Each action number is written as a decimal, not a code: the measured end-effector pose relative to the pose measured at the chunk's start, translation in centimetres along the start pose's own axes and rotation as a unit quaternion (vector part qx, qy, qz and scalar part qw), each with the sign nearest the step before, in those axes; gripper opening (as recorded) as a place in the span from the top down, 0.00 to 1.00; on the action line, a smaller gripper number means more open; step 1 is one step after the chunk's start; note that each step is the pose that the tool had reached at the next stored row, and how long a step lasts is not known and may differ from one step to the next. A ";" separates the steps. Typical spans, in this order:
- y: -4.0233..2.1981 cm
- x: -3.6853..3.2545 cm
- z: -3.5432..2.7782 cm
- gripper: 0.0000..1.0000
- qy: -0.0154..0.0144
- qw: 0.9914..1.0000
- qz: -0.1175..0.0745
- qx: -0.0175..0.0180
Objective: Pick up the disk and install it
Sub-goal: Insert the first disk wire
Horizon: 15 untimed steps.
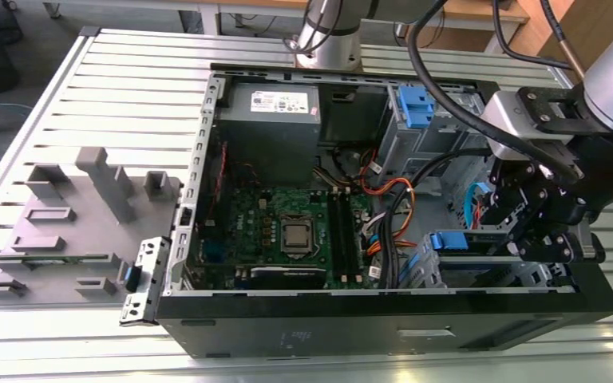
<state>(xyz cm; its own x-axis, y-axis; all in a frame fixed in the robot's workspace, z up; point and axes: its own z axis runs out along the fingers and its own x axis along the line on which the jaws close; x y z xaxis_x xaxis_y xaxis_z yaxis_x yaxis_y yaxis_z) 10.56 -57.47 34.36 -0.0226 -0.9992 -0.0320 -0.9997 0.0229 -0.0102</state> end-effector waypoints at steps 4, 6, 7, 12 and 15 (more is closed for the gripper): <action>0.00 0.00 -0.01 0.58 0.000 1.000 0.000 0.000; 0.00 0.00 -0.01 0.58 0.000 1.000 0.000 0.000; 0.00 0.00 -0.02 0.58 0.000 1.000 0.000 0.000; -0.01 -0.01 -0.56 0.58 0.000 1.000 0.000 0.000; -0.01 -0.04 -1.34 0.58 0.000 1.000 0.000 0.000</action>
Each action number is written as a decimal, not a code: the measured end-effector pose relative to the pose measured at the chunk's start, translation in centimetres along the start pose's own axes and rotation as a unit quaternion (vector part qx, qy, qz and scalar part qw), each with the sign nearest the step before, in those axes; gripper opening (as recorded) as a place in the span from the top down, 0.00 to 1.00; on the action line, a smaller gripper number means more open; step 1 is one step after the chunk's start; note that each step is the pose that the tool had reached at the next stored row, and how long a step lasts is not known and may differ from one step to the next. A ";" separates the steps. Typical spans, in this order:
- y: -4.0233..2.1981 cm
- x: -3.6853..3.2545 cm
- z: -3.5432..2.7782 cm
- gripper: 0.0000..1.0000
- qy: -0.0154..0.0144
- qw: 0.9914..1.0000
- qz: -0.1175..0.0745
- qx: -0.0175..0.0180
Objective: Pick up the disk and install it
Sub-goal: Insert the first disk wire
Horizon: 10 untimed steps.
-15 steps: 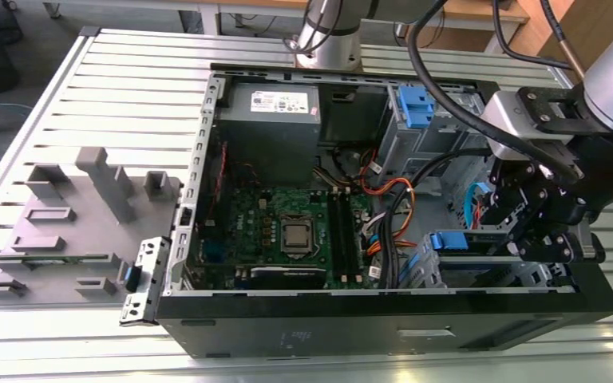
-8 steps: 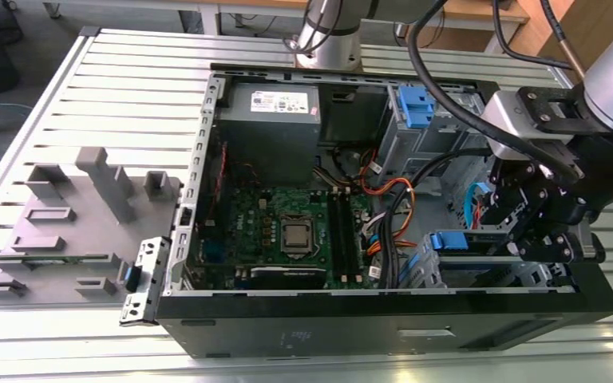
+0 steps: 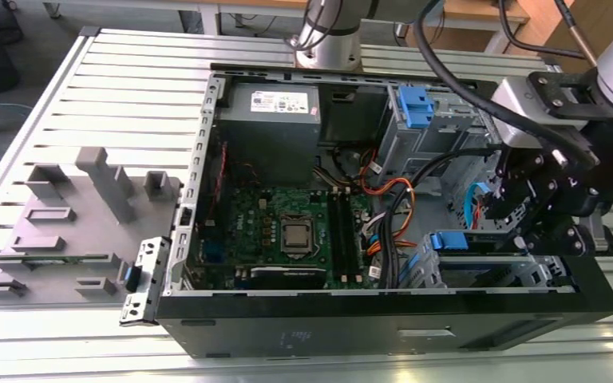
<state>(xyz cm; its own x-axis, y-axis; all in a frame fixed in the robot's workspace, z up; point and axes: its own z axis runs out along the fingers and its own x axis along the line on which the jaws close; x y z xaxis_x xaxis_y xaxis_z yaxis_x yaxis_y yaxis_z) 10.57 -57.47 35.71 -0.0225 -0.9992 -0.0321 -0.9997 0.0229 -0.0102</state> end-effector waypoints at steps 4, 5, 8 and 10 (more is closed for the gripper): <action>-0.01 -0.03 -0.89 0.58 0.000 1.000 0.000 0.000; -0.01 -0.03 -1.10 0.58 0.000 1.000 0.000 0.000; -0.01 -0.05 -1.55 0.58 0.000 1.000 0.000 0.000; -0.01 -0.05 -1.59 0.58 0.000 1.000 0.000 0.000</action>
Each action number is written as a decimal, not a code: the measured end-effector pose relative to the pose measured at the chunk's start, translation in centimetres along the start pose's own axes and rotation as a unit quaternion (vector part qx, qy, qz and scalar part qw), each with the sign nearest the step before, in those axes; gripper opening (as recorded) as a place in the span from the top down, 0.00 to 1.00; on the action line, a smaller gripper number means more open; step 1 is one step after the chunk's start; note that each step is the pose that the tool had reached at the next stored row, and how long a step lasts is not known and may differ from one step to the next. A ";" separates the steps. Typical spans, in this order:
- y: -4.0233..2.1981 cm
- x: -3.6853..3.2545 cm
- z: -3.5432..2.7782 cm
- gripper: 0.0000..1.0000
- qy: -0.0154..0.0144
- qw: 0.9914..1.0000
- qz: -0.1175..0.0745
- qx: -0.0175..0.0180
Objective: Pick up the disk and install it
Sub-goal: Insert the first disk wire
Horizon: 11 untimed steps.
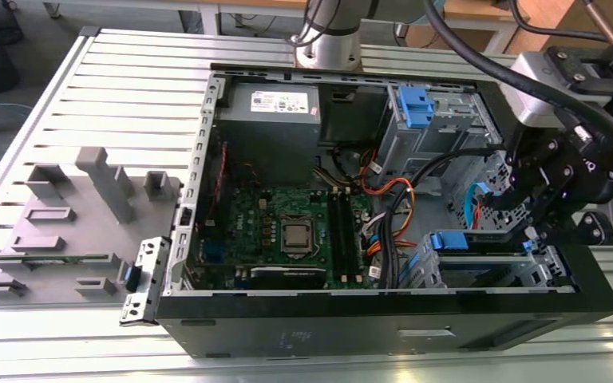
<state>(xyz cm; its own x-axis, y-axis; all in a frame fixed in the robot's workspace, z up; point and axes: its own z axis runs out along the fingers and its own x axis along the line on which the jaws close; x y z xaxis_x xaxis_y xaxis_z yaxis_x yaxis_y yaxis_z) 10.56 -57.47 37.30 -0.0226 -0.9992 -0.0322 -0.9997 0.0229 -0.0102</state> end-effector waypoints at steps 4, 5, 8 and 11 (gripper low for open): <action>0.01 -0.45 0.01 0.58 0.000 1.000 0.000 0.000; 0.01 -0.70 0.01 0.58 0.000 1.000 0.000 0.000; 0.03 -1.51 0.07 0.58 0.000 1.000 0.000 0.000; 0.04 -1.99 0.17 0.58 0.000 1.000 0.000 0.001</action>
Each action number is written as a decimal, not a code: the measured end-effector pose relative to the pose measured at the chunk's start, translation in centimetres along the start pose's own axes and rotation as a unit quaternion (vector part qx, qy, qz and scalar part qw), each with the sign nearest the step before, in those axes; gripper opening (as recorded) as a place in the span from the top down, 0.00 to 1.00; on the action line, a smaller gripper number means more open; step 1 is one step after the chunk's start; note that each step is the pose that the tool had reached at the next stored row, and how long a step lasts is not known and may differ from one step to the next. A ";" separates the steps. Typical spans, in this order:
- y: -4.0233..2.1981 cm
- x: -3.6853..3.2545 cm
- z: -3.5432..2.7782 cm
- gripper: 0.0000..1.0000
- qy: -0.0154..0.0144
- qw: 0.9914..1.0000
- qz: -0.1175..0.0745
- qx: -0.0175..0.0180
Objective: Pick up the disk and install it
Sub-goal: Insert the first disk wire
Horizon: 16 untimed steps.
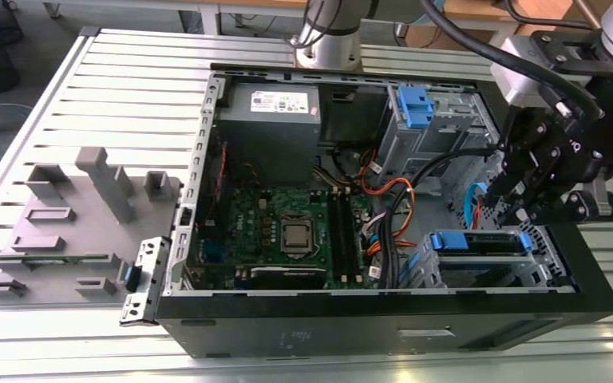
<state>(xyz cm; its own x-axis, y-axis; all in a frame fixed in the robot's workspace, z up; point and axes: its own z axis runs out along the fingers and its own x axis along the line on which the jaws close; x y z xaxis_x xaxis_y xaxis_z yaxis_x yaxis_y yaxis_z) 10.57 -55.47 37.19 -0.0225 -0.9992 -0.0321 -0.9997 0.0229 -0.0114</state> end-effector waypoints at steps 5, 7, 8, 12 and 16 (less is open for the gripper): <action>0.02 -0.73 0.30 0.58 0.000 1.000 0.000 0.000; 0.03 -1.08 0.43 0.58 0.000 1.000 0.000 0.000; 0.03 -1.21 0.49 0.58 0.000 1.000 0.000 0.000; -0.09 -1.51 0.74 0.58 0.000 1.000 0.000 0.000; -0.28 -1.64 0.91 0.58 0.000 1.000 0.000 0.000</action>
<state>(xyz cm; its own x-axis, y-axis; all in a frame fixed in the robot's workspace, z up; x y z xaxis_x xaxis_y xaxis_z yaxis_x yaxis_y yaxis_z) 10.90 -53.81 36.34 -0.0225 -0.9992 -0.0321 -0.9997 0.0229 -0.0117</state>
